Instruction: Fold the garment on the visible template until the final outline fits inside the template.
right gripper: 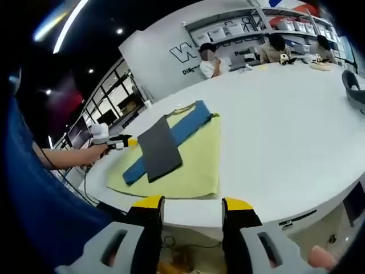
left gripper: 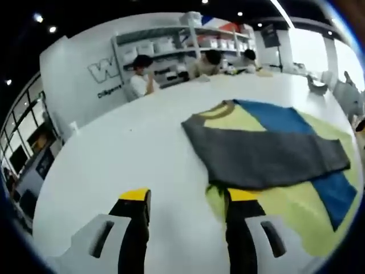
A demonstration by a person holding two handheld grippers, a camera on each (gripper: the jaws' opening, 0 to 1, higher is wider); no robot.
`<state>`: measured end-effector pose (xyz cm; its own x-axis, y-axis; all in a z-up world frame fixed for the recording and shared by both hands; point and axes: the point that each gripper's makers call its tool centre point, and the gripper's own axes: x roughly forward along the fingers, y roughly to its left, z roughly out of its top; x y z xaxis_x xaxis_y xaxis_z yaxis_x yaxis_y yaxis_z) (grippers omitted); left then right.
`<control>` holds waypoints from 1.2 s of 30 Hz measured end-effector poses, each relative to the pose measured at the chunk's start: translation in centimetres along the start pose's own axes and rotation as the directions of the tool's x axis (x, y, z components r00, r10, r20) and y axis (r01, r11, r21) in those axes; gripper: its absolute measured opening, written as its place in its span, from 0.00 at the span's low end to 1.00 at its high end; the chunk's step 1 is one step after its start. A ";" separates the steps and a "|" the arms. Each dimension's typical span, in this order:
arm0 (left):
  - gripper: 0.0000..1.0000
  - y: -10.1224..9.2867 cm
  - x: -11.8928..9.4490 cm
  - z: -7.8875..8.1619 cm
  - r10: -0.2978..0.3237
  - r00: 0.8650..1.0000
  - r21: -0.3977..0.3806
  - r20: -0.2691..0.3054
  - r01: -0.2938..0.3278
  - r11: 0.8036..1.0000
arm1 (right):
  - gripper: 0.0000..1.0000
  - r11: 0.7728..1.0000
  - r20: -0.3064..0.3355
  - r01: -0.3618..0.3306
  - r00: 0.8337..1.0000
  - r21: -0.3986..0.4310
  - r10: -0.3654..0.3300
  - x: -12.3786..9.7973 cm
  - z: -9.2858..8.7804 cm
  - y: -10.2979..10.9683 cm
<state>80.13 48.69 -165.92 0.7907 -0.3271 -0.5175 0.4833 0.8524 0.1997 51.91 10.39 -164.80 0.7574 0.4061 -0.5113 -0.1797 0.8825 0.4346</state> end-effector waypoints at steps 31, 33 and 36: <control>0.49 1.5 1.6 -0.6 -0.005 1.000 -0.003 0.031 0.005 1.000 | 0.36 1.000 0.021 0.014 1.000 -0.017 -0.014 1.1 1.9 1.4; 0.49 1.9 1.5 -0.9 -0.005 1.000 -0.009 0.030 0.005 1.000 | 0.36 1.000 0.027 0.008 1.000 -0.018 -0.008 1.3 2.1 1.3; 0.47 1.8 1.1 -0.9 -0.005 1.000 -0.004 0.027 0.005 1.000 | 0.36 1.000 0.029 0.004 1.000 -0.020 -0.003 1.4 2.1 1.4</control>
<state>81.58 50.22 -166.89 0.7982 -0.3424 -0.4956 0.4860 0.8521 0.1940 54.03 11.70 -163.31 0.7760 0.3960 -0.4909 -0.1890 0.8886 0.4179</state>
